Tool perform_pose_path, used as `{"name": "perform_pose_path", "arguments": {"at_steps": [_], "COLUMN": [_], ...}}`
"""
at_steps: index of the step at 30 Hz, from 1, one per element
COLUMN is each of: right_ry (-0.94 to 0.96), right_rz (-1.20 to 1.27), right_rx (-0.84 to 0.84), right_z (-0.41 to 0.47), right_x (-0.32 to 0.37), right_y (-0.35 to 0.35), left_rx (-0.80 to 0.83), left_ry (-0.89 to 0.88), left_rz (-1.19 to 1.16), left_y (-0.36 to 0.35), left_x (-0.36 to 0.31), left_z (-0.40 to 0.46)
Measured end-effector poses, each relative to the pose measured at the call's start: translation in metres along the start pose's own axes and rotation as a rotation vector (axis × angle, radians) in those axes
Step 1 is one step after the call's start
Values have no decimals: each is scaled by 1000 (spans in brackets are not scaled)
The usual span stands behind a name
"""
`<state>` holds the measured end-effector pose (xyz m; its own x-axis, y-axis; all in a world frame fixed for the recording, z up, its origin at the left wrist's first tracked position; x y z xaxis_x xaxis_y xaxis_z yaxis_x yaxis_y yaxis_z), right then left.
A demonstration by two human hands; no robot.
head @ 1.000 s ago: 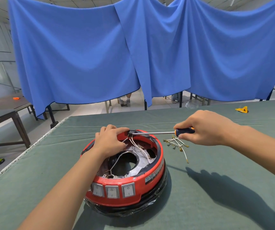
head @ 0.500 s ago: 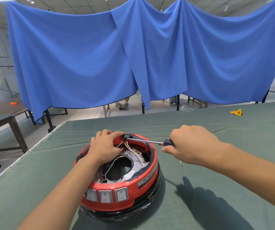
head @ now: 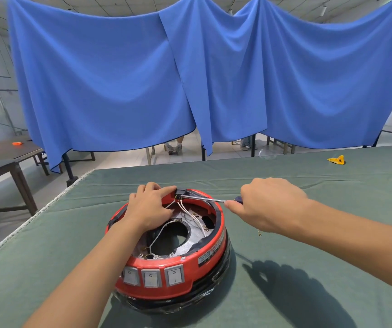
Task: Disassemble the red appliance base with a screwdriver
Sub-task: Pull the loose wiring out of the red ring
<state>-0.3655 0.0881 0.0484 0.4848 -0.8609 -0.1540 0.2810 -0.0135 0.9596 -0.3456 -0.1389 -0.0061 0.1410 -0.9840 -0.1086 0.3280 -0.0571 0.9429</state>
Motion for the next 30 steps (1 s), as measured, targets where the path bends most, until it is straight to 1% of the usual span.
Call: {"name": "perform_pose_path", "arguments": {"at_steps": [4, 10, 14, 16, 18, 20, 22, 24, 28, 30], "right_ry": [-9, 57, 166, 191, 165, 112, 58, 9, -91, -138], "right_rz": [46, 7, -60, -62, -43, -4, 43, 109, 257, 358], "right_rx": [-34, -61, -63, -85, -98, -102, -117, -123, -64, -30], "right_z": [8, 18, 14, 14, 15, 15, 13, 12, 11, 11], "right_x": [-13, -21, -2, 9, 7, -5, -18, -28, -30, -25], "right_y": [0, -2, -11, -13, -13, -12, -13, -16, -31, -40], "left_rx": [2, 11, 17, 16, 0, -52, -132, -163, -103, -65], "left_ry": [0, 0, 2, 2, -5, 0, 52, 83, 43, -7], "left_rz": [6, -3, -2, -7, -28, -98, -218, -258, -151, -3], "left_y": [0, -1, 0, 0, 2, 6, 15, 19, 16, 14], "left_x": [1, -1, 0, -1, -3, -3, 2, 3, -6, -13], "left_z": [-1, -2, -2, -3, -5, -6, -8, -10, -12, -12]}}
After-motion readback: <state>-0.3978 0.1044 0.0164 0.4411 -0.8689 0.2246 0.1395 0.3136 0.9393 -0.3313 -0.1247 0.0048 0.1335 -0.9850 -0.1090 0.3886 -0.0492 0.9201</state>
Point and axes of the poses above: each hand's wrist, its own z-axis towards the middle knuckle, its own y-axis out of the back of the hand, x = y × z, the point moved 9 cm from there along z, towards the middle knuckle, and after that the axes turned 9 degrees about -y, right-handed, at the moved point
